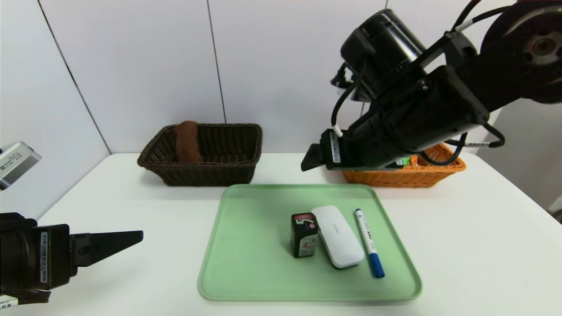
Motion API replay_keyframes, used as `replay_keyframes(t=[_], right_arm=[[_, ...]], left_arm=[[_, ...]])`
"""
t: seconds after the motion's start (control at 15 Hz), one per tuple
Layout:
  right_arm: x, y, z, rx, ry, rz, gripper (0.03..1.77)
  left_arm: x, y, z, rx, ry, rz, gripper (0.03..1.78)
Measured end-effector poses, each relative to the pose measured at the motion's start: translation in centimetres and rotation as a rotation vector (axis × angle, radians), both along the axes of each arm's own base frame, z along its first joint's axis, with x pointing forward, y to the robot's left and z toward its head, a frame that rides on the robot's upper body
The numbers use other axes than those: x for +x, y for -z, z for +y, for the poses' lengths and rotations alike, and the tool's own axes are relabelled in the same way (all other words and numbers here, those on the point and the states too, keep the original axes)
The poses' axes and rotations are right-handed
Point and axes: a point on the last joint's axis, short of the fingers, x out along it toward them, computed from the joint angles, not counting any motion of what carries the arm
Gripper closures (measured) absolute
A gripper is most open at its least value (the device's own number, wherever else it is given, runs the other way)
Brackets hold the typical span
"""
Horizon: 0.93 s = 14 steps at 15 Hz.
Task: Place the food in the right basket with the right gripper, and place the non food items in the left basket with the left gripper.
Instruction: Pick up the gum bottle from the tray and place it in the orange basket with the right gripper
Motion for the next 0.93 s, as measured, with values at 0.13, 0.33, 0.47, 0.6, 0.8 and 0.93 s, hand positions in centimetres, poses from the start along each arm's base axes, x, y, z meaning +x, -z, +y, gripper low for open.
replay_keyframes(t=[0.13,0.33,0.47,0.6,0.8,0.93], right_arm=[[-0.6,1.4,1.1,-0.038,-0.035,0.039,0.11],[-1.2,3.5,2.7,-0.094,-0.084,0.092,0.11],[-1.7,4.6,3.7,-0.123,-0.111,0.115,0.11],[-1.8,5.4,4.5,-0.143,-0.126,0.128,0.1],[-1.7,6.4,5.0,-0.166,-0.131,0.147,0.1],[-1.5,7.2,5.4,-0.182,-0.133,0.162,0.1]], left_arm=[[-0.1,0.0,0.0,0.0,-0.001,-0.001,0.12],[-0.1,0.0,0.0,-0.001,-0.001,-0.003,0.12],[-0.1,0.0,0.0,-0.001,0.0,-0.003,0.12],[-0.1,0.0,0.0,-0.002,0.001,-0.006,0.12],[-0.1,-0.2,0.0,-0.005,0.001,-0.015,0.12],[-0.1,-0.2,0.0,-0.006,0.002,-0.016,0.12]])
